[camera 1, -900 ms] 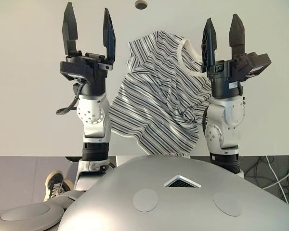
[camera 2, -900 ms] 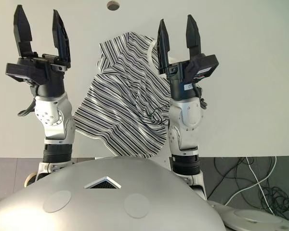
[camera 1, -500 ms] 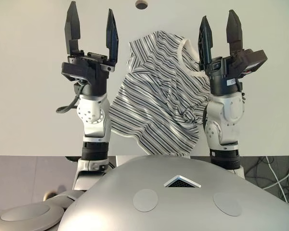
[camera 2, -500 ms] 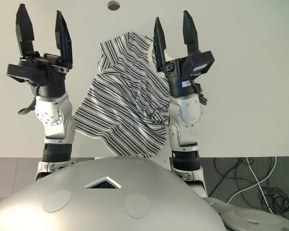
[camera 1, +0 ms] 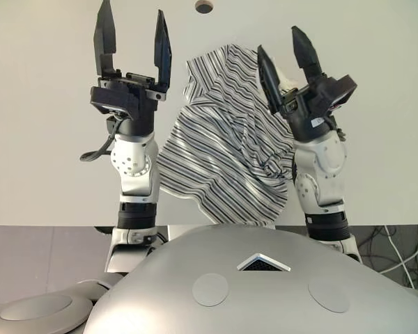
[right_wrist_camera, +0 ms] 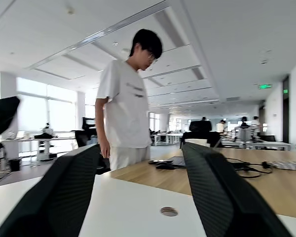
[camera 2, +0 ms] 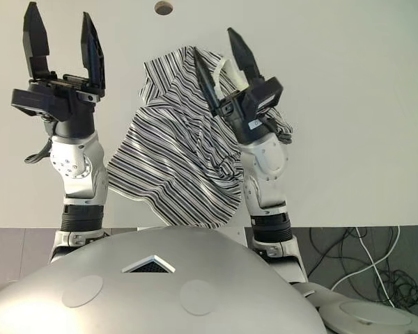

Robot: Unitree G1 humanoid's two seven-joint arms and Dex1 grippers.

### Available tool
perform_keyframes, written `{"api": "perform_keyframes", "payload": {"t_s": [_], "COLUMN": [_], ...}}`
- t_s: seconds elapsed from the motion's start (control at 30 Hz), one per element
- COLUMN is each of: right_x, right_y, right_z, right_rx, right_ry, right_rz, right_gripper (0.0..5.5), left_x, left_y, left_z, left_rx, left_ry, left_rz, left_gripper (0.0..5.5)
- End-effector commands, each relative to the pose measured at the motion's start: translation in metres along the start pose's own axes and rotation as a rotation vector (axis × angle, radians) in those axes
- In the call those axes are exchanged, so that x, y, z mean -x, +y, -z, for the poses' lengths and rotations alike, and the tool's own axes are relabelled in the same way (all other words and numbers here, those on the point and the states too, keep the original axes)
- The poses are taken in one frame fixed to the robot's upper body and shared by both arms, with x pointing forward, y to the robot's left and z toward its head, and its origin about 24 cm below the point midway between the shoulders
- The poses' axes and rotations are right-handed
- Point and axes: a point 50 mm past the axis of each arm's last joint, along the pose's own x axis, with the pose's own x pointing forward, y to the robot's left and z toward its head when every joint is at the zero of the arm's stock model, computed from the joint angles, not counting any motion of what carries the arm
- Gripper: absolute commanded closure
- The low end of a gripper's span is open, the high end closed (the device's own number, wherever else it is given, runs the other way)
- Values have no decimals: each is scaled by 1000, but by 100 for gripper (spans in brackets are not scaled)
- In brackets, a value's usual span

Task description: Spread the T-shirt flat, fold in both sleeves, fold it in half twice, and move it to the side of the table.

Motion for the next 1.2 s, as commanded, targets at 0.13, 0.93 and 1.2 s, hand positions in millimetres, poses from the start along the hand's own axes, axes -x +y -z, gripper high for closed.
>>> {"api": "perform_keyframes", "payload": {"t_s": [0.13, 0.93, 1.2], "right_x": [-1, 1, 50], "right_y": [-5, -8, -60], "right_z": [-2, -6, -15], "right_rx": [21, 63, 536], "right_ry": [-10, -34, 285], "right_rz": [20, 76, -139], "right_gripper": [240, 240, 240], "left_x": [3, 7, 36], "left_y": [-4, -2, -8], "left_z": [7, 6, 33], "left_rx": [-38, -18, -357], "left_ry": [47, 41, 201], "left_rz": [94, 70, 600], "left_gripper": [218, 218, 218]}}
